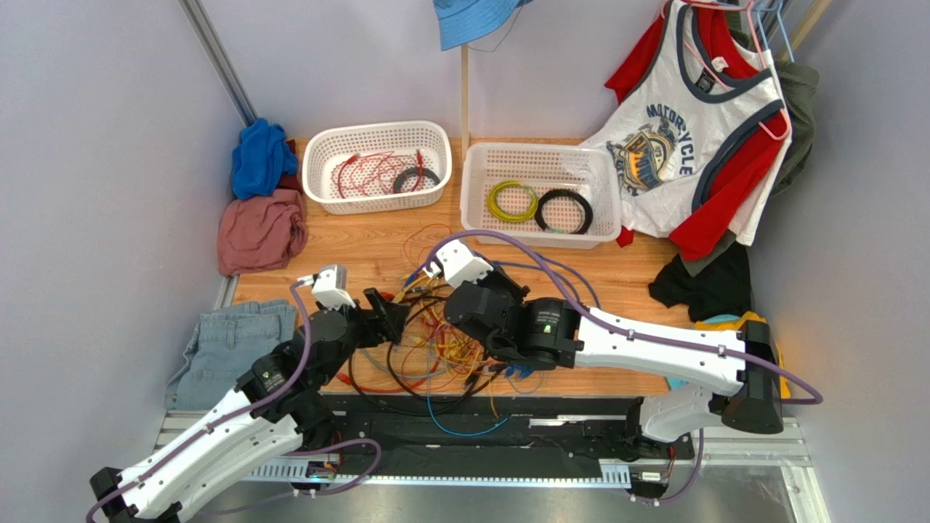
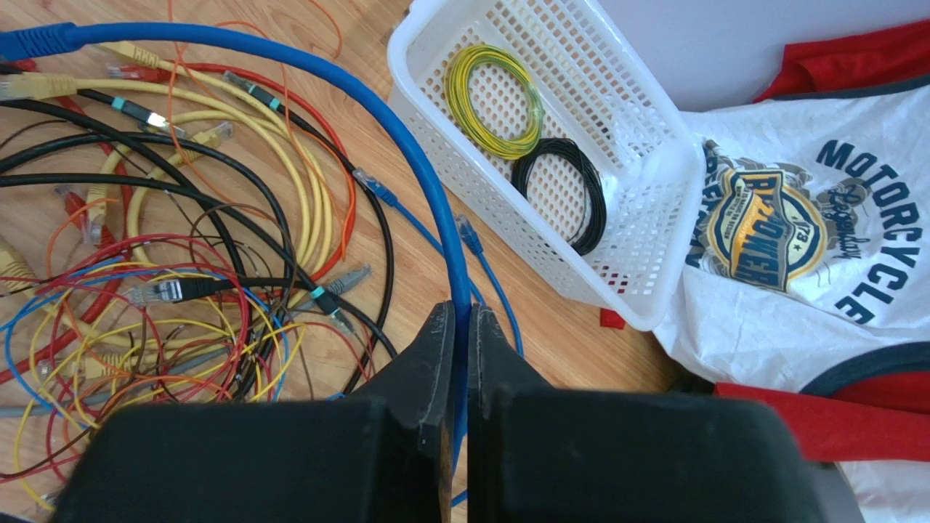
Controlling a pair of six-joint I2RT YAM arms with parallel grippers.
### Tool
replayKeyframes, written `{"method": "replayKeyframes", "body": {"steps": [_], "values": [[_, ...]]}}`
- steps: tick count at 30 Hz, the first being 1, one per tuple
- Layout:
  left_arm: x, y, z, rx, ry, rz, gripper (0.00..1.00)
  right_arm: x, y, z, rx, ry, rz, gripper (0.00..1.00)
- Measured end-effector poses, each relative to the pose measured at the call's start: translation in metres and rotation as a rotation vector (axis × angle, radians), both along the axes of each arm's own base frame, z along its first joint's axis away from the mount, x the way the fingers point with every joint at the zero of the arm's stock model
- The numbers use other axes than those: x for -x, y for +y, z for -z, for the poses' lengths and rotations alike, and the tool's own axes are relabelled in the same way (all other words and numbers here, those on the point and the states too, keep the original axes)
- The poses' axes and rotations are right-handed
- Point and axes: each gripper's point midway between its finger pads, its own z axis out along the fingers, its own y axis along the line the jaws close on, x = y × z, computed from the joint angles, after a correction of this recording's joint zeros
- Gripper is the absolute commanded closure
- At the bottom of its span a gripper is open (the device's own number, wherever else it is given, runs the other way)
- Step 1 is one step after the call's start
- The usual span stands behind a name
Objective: Untangle the cables
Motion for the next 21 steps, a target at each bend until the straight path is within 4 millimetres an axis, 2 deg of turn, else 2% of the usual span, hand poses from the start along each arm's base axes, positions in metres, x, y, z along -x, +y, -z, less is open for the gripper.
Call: {"method": "replayKeyframes", "body": {"steps": [3,5,7,11,14,18,21], "values": [[0.000,-0.001,0.003,-0.012,0.007,0.005,0.07,0.006,-0.003,-0.007,-0.042,0.027,-0.036,1.00],[0.000,-0.002,0.003,-0.012,0.007,0.013,0.06,0.011,-0.008,-0.026,-0.135,0.037,-0.070,1.00],[0.001,-0.009,-0.002,0.004,-0.006,0.046,0.06,0.017,-0.018,-0.055,-0.270,0.032,-0.098,1.00],[0.009,-0.046,-0.017,0.097,-0.064,0.232,0.04,0.024,-0.035,-0.121,-0.507,-0.010,-0.119,1.00],[0.017,-0.079,-0.019,0.157,-0.076,0.390,0.01,0.026,-0.039,-0.157,-0.618,-0.038,-0.128,1.00],[0.031,-0.109,-0.016,0.196,-0.088,0.546,0.01,0.025,-0.033,-0.172,-0.652,-0.042,-0.132,1.00],[0.039,-0.123,-0.024,0.230,-0.132,0.622,0.01,0.024,-0.024,-0.170,-0.643,-0.029,-0.138,1.00]]}}
